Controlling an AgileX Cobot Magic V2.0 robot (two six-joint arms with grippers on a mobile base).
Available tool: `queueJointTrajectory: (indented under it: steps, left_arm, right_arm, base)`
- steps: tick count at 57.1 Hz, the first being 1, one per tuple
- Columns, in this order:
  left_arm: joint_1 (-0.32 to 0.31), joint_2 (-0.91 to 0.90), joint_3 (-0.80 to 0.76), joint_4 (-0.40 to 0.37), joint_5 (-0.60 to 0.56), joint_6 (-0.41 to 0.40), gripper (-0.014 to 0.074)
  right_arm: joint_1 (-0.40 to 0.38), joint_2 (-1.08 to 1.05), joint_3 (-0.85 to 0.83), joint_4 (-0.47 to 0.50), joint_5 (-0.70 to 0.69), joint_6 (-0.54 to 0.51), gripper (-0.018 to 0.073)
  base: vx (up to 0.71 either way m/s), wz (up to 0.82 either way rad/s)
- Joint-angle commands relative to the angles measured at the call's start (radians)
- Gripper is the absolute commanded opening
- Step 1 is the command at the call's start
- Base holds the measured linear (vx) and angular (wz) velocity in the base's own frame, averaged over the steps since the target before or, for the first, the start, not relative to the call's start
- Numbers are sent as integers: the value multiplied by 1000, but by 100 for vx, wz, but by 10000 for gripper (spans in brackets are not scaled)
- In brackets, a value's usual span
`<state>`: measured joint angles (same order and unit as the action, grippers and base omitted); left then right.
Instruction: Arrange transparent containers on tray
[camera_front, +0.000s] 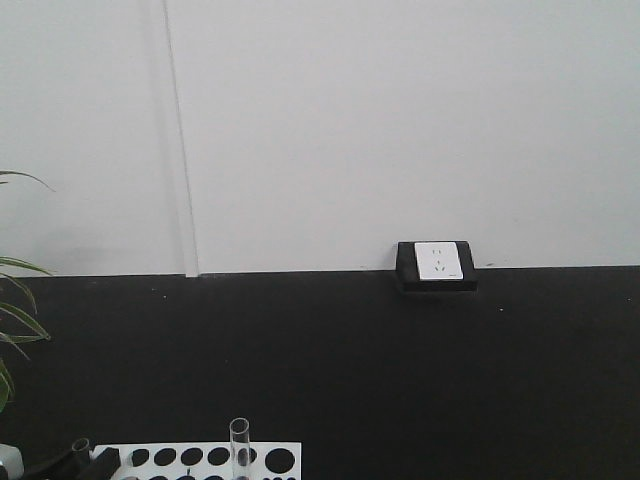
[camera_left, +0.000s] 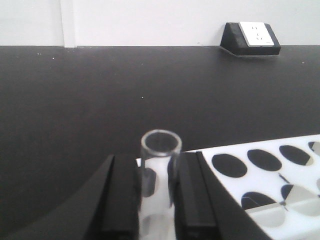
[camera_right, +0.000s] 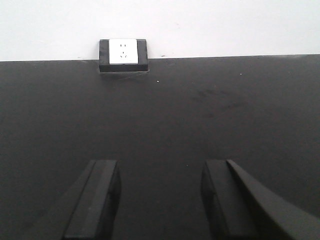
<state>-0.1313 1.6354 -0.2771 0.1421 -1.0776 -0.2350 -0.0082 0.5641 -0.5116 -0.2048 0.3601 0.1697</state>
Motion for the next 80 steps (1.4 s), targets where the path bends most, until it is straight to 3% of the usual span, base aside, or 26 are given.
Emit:
queueJointTrajectory:
  steps: [1,14,35,56,67,75,80]
  left_arm:
    - [-6,-26,-20,-13,-109,-6,214]
    - [-6,-39,-20,-13,-152,-8,136]
    - [-6,-269,-19,-12,-80,-8,131]
    - [-6,-605,-149,-11,339,-5,132]
    - [-6,-761,-171,-13,572,-5,132]
    - [-6,-865,-171,-13,690,-5,132]
    - [-6,-921,-171,-13,750,-5,132]
  right_arm:
    - [-2,6,-35,-14,-80,-6,448]
    - [-2,6,-35,-14,-80,-6,448]
    - [-2,6,-35,-14,-82,-6,448]
    - [-2,6,-35,-13,-87,-5,448]
    - [3,6,-16,136,-145,-19,448]
    - [71,17,46,219,-277,-123,448]
    - [170,55,87,261,-341,-170,448]
  base:
    - [0,0]
    - [0,0]
    - [0,0]
    - [0,0]
    - [0,0]
    - [0,0]
    - [0,0]
